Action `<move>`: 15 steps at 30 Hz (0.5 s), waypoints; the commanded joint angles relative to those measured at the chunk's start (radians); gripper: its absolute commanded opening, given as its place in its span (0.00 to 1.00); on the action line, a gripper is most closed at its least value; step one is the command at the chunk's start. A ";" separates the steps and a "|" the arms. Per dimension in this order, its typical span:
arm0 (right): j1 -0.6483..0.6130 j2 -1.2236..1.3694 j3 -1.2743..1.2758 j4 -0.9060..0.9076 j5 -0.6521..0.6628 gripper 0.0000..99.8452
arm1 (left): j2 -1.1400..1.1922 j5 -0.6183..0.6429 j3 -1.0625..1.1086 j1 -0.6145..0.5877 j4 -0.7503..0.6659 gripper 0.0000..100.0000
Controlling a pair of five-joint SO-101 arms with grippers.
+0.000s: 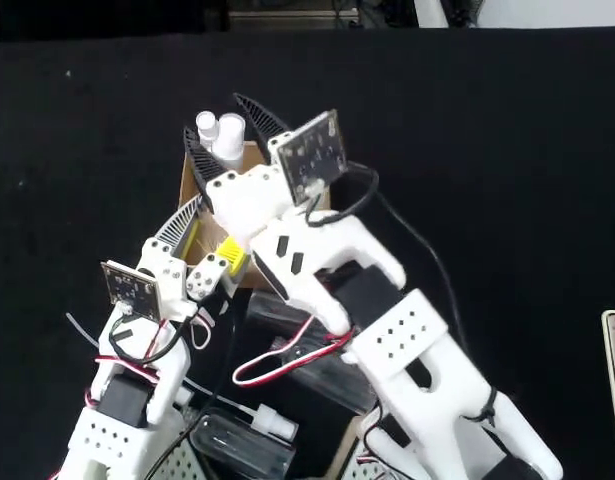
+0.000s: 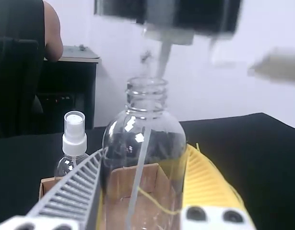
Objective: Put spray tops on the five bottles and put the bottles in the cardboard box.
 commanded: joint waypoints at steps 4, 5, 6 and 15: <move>-0.003 -0.047 -0.213 0.242 0.006 0.20 | -0.009 -0.006 0.022 0.004 -0.028 0.03; -0.003 -0.047 -0.228 0.275 0.006 0.20 | -0.009 -0.006 0.022 0.004 -0.028 0.03; -0.003 -0.047 -0.243 0.302 0.006 0.20 | -0.009 -0.006 0.022 0.004 -0.028 0.03; 0.049 -0.191 -0.363 0.540 0.006 0.20 | -0.008 -0.006 0.022 0.004 -0.028 0.03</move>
